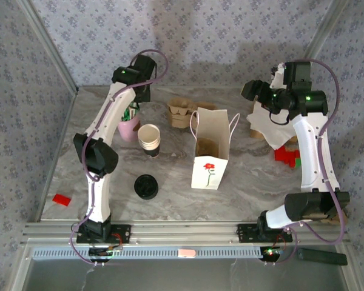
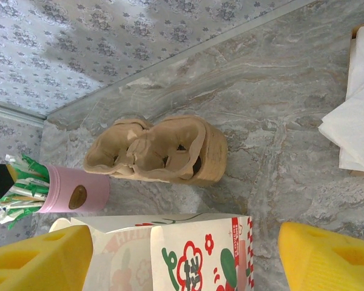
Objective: Pack the takeout coffee
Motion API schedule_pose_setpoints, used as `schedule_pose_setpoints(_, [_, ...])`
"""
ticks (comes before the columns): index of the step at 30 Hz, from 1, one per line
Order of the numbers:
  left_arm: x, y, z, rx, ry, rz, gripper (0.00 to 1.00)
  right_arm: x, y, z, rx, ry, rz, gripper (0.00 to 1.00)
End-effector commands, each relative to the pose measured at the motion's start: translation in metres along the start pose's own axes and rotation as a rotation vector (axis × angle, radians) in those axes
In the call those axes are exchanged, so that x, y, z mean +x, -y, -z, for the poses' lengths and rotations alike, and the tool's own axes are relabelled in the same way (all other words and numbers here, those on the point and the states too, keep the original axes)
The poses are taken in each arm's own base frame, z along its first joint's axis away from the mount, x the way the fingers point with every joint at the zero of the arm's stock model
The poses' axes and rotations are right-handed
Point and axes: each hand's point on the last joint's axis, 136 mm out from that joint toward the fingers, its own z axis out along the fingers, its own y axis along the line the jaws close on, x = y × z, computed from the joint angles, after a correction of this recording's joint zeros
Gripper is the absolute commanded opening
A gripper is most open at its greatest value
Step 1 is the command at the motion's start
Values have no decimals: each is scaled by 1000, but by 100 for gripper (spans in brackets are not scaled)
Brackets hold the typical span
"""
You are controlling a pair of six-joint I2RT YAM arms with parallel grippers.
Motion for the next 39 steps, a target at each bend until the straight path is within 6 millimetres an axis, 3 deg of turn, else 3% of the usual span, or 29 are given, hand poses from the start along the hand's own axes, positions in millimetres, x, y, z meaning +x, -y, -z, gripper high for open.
schedule_pose_setpoints(1, [-11,-15,36,-3,65,8,11,-2,-2,7,-13,18,10,82])
schedule_pose_setpoints(7, [-4,-12,27,-3,39,0,21,0,-3,9,-15,14,13,82])
schedule_pose_setpoints(11, [-3,-10,25,4,35,3,20,1,-2,9,-12,13,13,82])
schedule_pose_setpoints(17, [-4,-9,26,10,37,3,0,1,-1,7,-12,12,12,82])
schedule_pose_setpoints(21, [-10,-9,39,24,65,11,0,2,-1,7,-13,10,7,83])
schedule_pose_setpoints(26, [-25,-15,75,42,142,28,0,-1,-6,14,-26,24,0,83])
schedule_pose_setpoints(33, [-44,-32,147,96,291,71,0,-6,-16,31,-45,57,-10,83])
schedule_pose_setpoints(39, [-53,-43,242,219,517,117,0,-4,-20,41,-59,64,-26,83])
